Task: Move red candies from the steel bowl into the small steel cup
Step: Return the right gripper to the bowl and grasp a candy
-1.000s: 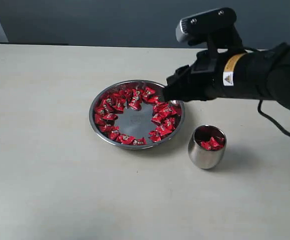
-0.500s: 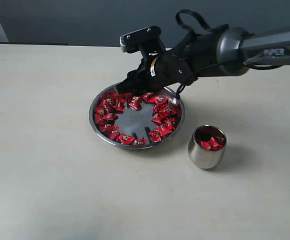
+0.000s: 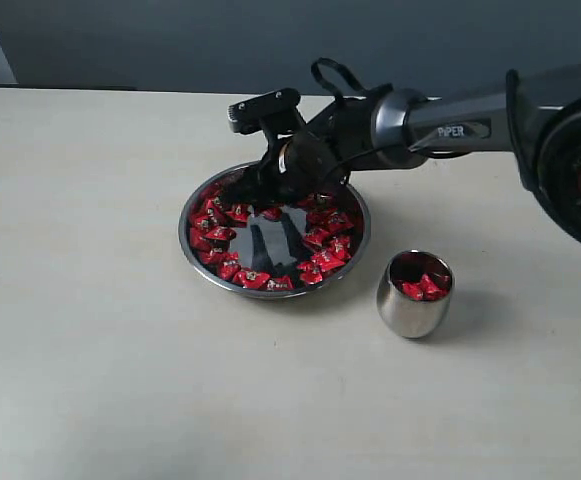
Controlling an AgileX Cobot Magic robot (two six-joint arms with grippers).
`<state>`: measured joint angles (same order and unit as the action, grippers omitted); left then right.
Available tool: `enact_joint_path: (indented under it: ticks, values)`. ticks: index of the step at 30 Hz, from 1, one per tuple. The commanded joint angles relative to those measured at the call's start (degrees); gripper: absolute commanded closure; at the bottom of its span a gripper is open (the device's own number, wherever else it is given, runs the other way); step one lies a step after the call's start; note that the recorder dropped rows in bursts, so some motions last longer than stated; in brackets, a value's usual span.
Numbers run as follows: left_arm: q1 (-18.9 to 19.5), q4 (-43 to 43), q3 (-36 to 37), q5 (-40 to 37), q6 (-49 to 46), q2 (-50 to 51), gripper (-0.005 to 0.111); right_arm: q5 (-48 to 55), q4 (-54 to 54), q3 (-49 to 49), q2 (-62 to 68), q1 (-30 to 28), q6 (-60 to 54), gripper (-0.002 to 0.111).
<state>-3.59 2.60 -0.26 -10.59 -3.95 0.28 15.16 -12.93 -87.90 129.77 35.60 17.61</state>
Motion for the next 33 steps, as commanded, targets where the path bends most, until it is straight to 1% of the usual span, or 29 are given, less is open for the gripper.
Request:
enact_joint_path:
  ticks: [1, 2, 4, 5, 6, 8, 9, 11, 15, 19, 22, 27, 33]
  values:
    - [0.03, 0.07, 0.26, 0.3, 0.05, -0.28, 0.105, 1.06, 1.08, -0.84, 1.37, -0.11, -0.38, 0.061]
    - [0.03, 0.07, 0.26, 0.3, 0.05, -0.28, 0.105, 1.64, 1.08, -0.84, 1.52, -0.11, -0.38, 0.062]
    - [0.03, 0.07, 0.26, 0.3, 0.05, -0.28, 0.105, 2.94, 1.08, -0.84, 1.74, -0.11, -0.38, 0.072]
    - [0.03, 0.07, 0.26, 0.3, 0.05, -0.28, 0.105, 3.57, 1.08, -0.84, 1.74, -0.11, -0.38, 0.08]
    - [0.03, 0.07, 0.26, 0.3, 0.05, -0.28, 0.105, 3.66, 1.08, -0.84, 1.74, -0.11, -0.38, 0.085]
    - [0.03, 0.07, 0.26, 0.3, 0.05, -0.28, 0.105, 4.43, 1.8, -0.84, 1.38, -0.11, -0.38, 0.1]
    - [0.03, 0.07, 0.26, 0.3, 0.05, -0.28, 0.105, 4.93, 1.92, -0.84, 1.11, -0.11, -0.38, 0.103]
    - [0.03, 0.07, 0.26, 0.3, 0.05, -0.28, 0.105, 6.53, 2.03, -0.84, -0.31, -0.11, -0.38, 0.104]
    - [0.03, 0.07, 0.26, 0.3, 0.05, -0.28, 0.105, 13.42, 2.03, -0.84, -6.03, -0.11, -0.38, 0.104]
    - [0.03, 0.07, 0.26, 0.3, 0.05, -0.28, 0.105, 13.74, 1.86, 3.76, -13.92, 1.04, -0.45, 0.104]
    - [0.03, 0.07, 0.26, 0.3, 0.05, -0.28, 0.105, 13.6, 1.86, 10.07, -21.11, 1.84, -0.45, 0.104]
    - [0.03, 0.07, 0.26, 0.15, 0.05, -0.28, 0.105, 10.68, 1.4, 23.93, -34.27, 2.15, -0.45, 0.104]
    - [0.03, 0.07, 0.26, 0.29, 0.05, -0.28, 0.105, 9.87, 0.85, 37.79, -46.48, -0.11, 0.53, 0.104]
